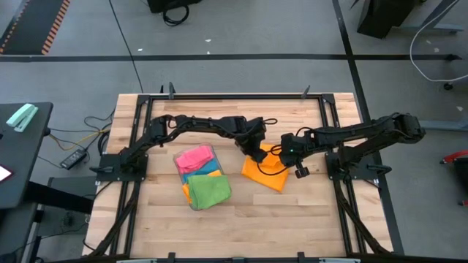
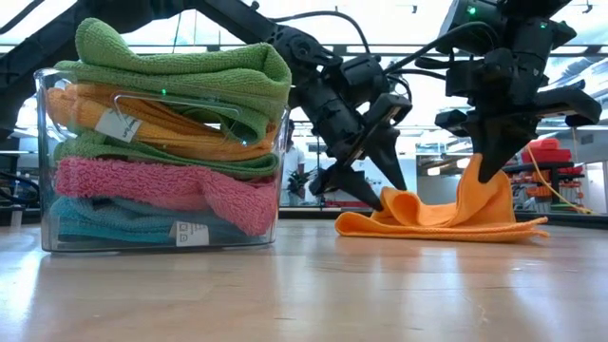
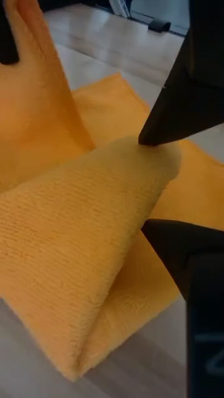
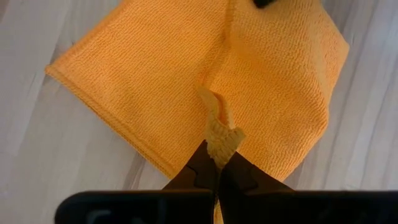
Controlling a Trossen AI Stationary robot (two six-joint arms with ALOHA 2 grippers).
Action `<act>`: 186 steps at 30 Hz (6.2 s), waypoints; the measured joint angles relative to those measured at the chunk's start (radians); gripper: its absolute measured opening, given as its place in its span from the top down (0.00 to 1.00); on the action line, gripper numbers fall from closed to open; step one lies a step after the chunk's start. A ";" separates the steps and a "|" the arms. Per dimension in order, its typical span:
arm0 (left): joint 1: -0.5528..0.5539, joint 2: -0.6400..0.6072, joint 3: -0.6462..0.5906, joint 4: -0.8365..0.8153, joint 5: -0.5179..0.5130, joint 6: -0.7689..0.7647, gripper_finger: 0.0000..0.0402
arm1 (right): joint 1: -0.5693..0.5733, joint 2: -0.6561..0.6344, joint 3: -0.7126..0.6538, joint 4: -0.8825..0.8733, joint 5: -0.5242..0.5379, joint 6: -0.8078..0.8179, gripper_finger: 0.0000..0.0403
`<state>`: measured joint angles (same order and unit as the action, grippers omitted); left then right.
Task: Fold microfiber towels
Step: Fold the yellow towel
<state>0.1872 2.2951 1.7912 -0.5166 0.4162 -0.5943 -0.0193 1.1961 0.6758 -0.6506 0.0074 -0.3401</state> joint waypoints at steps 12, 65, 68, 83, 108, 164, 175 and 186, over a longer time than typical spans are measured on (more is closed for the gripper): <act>0.026 0.000 0.005 -0.002 -0.019 0.107 0.95 | 0.000 -0.003 0.000 -0.008 0.035 -0.024 0.99; 0.056 -0.004 0.074 -0.138 -0.184 0.411 0.96 | 0.003 0.063 -0.044 0.039 -0.018 -0.078 0.99; 0.049 -0.004 0.074 -0.140 -0.187 0.411 0.95 | 0.003 0.096 -0.044 0.042 -0.026 -0.078 0.99; 0.027 -0.002 0.074 -0.170 -0.232 0.450 0.93 | 0.003 0.128 -0.044 0.049 -0.114 -0.052 0.78; 0.065 -0.014 0.073 -0.319 -0.176 0.501 0.70 | -0.005 -0.074 -0.028 -0.041 -0.137 0.065 0.56; 0.059 -0.033 0.075 -0.110 -0.162 0.677 0.52 | -0.104 -0.084 -0.270 0.460 0.102 0.680 0.77; 0.137 -0.011 0.074 -0.081 -0.148 0.637 0.34 | -0.394 -0.084 -0.263 0.442 -0.159 0.688 0.64; 0.133 0.064 0.071 -0.074 -0.096 0.675 0.37 | -0.496 -0.026 -0.263 0.322 -0.271 0.542 0.47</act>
<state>0.3206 2.3589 1.8626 -0.5907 0.3202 0.0810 -0.5148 1.1699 0.4123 -0.3286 -0.2634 0.2023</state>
